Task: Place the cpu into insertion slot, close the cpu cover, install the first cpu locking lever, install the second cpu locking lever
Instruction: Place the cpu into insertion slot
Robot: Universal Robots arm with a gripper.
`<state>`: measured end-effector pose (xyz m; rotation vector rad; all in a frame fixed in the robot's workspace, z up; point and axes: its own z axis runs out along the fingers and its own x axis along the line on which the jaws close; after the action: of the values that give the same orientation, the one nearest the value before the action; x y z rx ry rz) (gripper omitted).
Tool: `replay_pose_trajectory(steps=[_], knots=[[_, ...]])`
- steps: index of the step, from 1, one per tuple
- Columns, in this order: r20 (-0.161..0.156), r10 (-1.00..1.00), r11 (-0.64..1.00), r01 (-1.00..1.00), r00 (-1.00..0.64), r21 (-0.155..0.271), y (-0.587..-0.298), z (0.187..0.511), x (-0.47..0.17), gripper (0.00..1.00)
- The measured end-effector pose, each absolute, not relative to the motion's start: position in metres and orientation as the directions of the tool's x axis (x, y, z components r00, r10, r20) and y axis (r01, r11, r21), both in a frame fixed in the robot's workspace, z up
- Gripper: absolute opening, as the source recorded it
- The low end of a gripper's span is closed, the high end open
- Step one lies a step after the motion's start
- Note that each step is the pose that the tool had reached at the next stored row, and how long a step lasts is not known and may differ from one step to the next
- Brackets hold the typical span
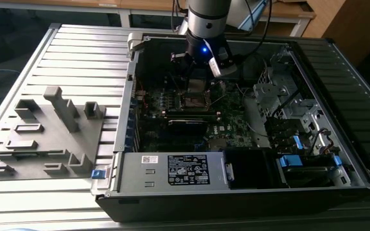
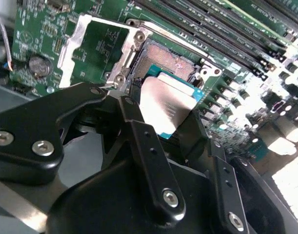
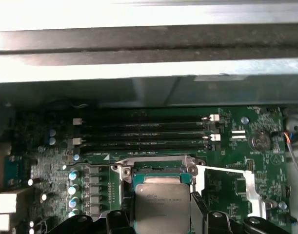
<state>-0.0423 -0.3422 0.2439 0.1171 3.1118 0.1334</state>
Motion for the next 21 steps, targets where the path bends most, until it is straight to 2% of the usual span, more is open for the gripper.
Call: replay_pose_trajectory(steps=[10,21], knots=[[-0.022,0.254,0.964,0.252,-0.967,0.086,-0.3422,0.2393,-0.0423,0.54],[-0.022,0.358,0.931,0.355,-0.933,0.086,-0.3421,0.2384,-0.0423,0.54]])
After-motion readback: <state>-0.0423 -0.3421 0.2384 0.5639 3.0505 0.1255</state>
